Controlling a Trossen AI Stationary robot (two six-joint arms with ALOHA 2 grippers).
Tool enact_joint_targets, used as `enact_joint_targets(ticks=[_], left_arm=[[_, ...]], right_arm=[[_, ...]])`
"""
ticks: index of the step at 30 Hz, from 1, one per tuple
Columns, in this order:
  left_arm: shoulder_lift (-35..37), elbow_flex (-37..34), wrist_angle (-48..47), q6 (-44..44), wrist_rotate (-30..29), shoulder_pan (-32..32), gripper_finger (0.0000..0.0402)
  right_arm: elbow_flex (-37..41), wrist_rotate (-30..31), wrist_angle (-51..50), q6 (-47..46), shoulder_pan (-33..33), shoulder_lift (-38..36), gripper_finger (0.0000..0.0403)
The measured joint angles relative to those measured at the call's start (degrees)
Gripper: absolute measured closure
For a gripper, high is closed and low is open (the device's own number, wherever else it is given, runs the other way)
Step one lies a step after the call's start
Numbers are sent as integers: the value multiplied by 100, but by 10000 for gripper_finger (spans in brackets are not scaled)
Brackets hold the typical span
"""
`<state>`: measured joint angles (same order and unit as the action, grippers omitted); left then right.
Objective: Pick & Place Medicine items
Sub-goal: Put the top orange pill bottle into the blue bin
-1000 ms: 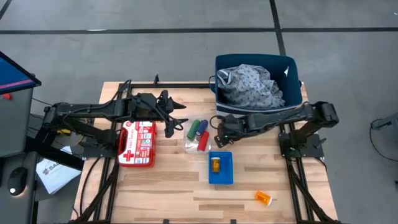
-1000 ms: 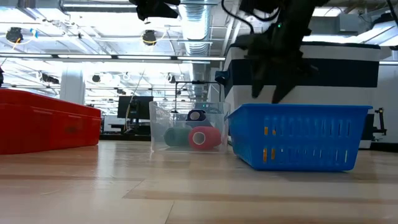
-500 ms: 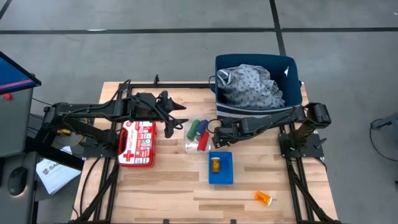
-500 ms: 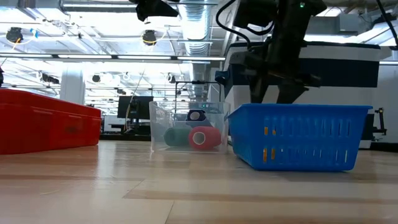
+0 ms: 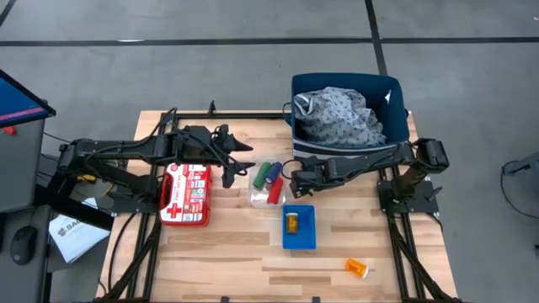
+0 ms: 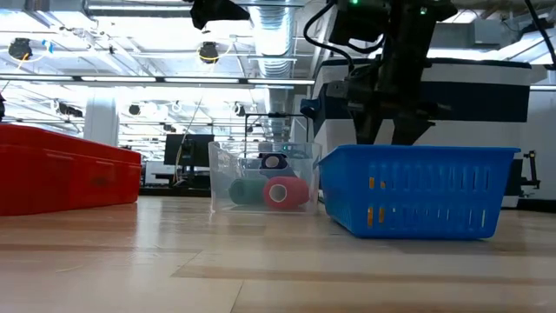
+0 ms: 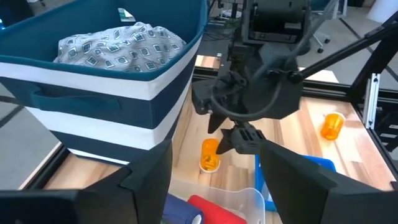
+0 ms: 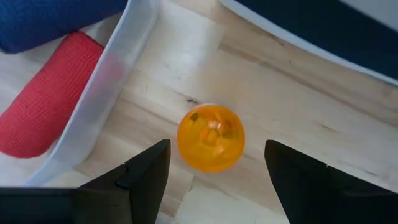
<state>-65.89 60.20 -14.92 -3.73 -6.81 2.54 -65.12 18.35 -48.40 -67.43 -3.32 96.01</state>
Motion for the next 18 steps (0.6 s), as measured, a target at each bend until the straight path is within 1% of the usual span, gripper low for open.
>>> enact_joint_targets(ticks=[7,11,18], left_arm=[[0,0,-2,-22,17,-1,173],[10,0,-3,-27,17,-1,176],[13,0,-4,-30,15,-1,176]], right_arm=[[4,-62,123,321,190,90,145],[13,-171,143,426,192,215,145],[-2,-167,240,455,186,275,146]])
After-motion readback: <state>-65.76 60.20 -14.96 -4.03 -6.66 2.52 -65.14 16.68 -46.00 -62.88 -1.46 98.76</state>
